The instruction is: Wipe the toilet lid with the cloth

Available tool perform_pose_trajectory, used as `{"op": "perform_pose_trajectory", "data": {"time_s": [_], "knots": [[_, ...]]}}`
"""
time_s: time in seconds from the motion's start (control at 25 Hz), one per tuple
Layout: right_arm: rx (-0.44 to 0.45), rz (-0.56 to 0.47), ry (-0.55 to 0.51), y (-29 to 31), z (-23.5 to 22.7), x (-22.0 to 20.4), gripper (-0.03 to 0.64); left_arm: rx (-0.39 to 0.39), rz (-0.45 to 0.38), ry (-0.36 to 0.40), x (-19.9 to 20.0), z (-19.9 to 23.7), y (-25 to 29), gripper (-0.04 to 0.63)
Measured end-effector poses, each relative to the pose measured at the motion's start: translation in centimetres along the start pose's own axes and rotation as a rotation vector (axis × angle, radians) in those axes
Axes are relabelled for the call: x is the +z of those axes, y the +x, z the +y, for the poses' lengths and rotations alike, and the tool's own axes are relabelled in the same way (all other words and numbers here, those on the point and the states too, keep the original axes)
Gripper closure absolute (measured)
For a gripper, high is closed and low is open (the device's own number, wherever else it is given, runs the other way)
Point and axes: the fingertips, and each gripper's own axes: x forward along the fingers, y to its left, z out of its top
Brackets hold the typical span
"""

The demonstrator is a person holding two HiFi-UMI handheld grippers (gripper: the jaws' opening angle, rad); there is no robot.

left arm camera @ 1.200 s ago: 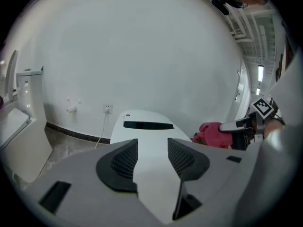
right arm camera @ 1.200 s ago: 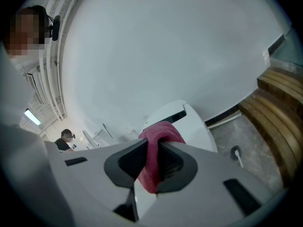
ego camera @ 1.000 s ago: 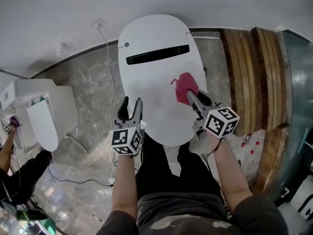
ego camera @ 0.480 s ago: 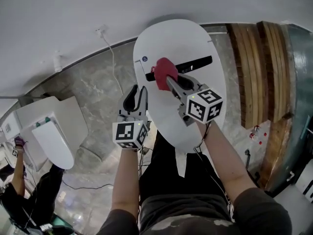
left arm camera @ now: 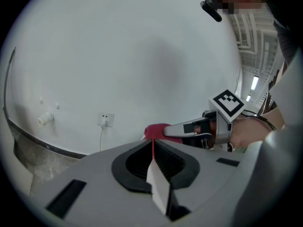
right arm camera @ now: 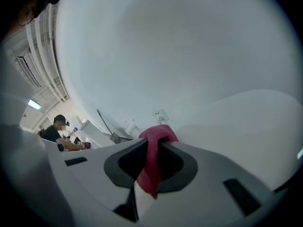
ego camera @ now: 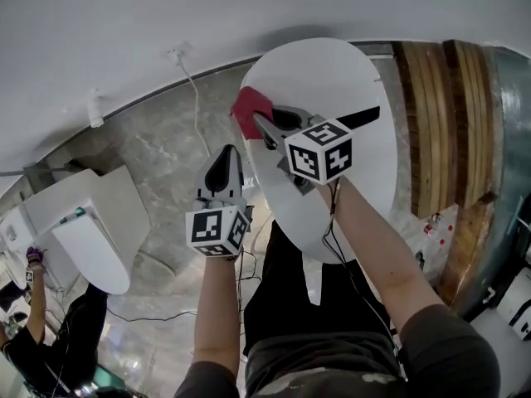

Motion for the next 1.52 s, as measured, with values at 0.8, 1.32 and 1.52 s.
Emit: {"op": "perform_pose_trajectory", "data": {"time_s": [0.8, 1.32, 1.52], "knots": [[-0.261, -0.072, 0.009, -11.8, -20.5, 6.4, 0.568, 0.002, 0.027, 0.049, -1.7, -11.3, 5.6, 0.58], [-0.279, -0.074, 0.073, -20.2, -24.3, 3.0, 0.568, -0.005, 0.038, 0.043, -3.9, -18.0, 6.7, 0.58], [-0.143, -0.072, 0.006, -16.4, -15.5, 3.6, 0.568, 0.037, 0.021, 0.031, -3.0, -14.9, 4.1, 0.58]]}}
